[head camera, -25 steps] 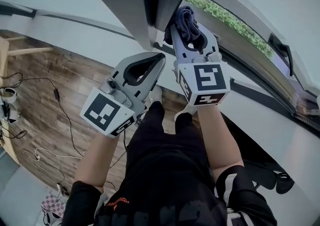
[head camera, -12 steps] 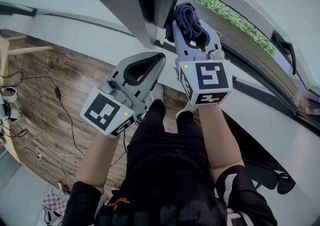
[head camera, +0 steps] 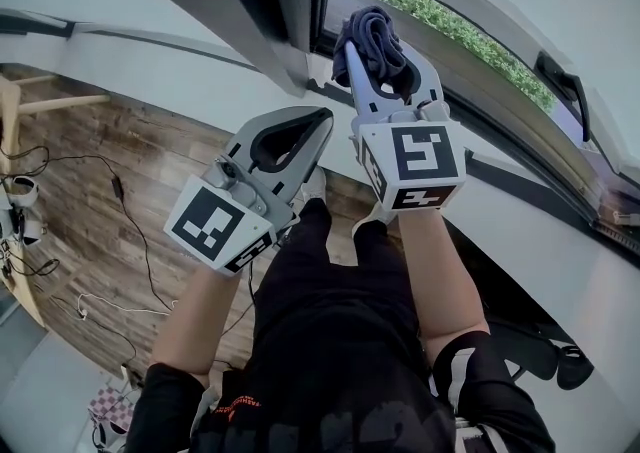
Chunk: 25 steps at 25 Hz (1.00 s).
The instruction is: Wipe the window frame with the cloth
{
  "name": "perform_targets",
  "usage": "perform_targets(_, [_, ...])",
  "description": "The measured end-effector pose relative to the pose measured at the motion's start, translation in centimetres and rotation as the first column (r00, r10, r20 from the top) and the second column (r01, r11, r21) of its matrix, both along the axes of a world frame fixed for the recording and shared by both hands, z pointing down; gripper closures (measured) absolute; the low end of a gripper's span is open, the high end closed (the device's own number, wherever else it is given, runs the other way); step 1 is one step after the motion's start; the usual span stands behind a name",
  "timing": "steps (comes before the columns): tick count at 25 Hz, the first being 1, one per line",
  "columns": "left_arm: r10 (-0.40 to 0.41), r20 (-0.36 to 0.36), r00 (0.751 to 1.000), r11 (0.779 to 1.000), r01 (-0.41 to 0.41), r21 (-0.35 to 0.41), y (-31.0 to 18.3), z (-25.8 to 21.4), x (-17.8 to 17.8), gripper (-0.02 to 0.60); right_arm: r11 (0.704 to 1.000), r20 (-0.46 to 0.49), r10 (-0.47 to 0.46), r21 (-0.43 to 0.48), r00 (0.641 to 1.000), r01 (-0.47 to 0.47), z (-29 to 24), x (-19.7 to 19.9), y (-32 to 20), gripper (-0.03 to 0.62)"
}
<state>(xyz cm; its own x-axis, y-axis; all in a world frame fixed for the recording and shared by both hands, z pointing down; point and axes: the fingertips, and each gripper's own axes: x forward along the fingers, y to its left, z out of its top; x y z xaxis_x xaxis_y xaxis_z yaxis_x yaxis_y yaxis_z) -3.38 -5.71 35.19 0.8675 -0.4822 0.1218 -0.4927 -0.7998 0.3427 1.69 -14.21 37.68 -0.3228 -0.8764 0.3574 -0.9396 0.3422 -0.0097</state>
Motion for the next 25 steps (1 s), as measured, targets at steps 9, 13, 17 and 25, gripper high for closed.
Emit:
perform_targets(9, [0.028, 0.015, 1.0, 1.0, -0.028, 0.003, 0.8, -0.3, 2.6, 0.563, 1.0, 0.015, 0.011, 0.001, 1.0, -0.011, -0.2, 2.3, 1.0, 0.491])
perform_targets(13, [0.041, 0.023, 0.999, 0.999, -0.041, 0.005, 1.1, -0.4, 4.0, 0.563, 1.0, 0.024, 0.021, 0.0, 0.999, -0.021, -0.1, 3.7, 1.5, 0.491])
perform_targets(17, [0.05, 0.028, 0.998, 0.999, -0.051, 0.007, 1.5, -0.6, 5.2, 0.563, 1.0, 0.028, 0.028, 0.0, 0.999, -0.028, -0.2, 5.0, 2.0, 0.491])
perform_targets(25, [0.064, 0.033, 0.997, 0.998, -0.064, 0.012, 2.2, -0.9, 7.4, 0.563, 0.999, 0.033, 0.044, -0.002, 0.999, -0.044, -0.3, 7.3, 3.1, 0.491])
